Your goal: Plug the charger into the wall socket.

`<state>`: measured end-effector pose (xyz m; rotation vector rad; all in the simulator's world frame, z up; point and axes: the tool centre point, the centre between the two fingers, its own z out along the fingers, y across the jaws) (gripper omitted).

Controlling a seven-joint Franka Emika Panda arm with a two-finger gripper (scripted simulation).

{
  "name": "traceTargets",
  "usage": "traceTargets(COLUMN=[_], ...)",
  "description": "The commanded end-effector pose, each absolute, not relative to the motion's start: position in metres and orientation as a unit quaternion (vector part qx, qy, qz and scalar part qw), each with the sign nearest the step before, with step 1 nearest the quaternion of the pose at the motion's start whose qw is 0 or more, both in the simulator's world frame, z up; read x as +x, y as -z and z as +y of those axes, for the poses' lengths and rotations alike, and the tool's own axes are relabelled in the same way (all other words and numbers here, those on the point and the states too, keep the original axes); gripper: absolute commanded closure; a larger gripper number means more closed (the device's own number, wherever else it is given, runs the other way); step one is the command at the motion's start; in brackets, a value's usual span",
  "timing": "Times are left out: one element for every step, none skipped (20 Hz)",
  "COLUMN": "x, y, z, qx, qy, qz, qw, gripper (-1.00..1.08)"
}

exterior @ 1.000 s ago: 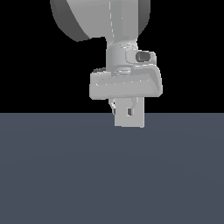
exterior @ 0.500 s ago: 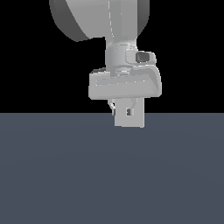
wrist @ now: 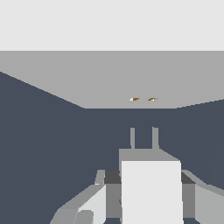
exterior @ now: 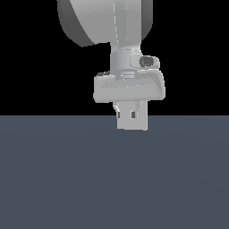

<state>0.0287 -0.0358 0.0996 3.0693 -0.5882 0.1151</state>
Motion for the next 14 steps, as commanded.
traceTargets(x=[0.037,0.04,0.044,0.047,0.049,0.052,0.054,0.056,0.057,0.059,0.06,0.06,0.061,0.061], y=[-0.1,-0.1,-0.1,-0.1,-0.1,-0.1,-0.1,-0.1,-0.1,-0.1,-0.1,-0.1,-0.1,-0.1], z=[-0.039,-0.04,-0.042,-0.043,-0.044,-0.045,-0.046,-0.047,-0.047,-0.048,-0.048,-0.048,-0.048,-0.048], qx=[0.981,0.981,0.981,0.981,0.981,0.981,0.981,0.981,0.981,0.981,0.981,0.981,0.981,0.981], qy=[-0.037,-0.037,-0.037,-0.037,-0.037,-0.037,-0.037,-0.037,-0.037,-0.037,-0.037,-0.037,-0.037,-0.037], qz=[-0.188,-0.188,-0.188,-0.188,-0.188,-0.188,-0.188,-0.188,-0.188,-0.188,-0.188,-0.188,-0.188,-0.188], qw=[0.007,0.007,0.007,0.007,0.007,0.007,0.007,0.007,0.007,0.007,0.007,0.007,0.007,0.007], gripper=[1.08,1.08,1.08,1.08,1.08,1.08,1.08,1.08,1.08,1.08,1.08,1.08,1.08,1.08])
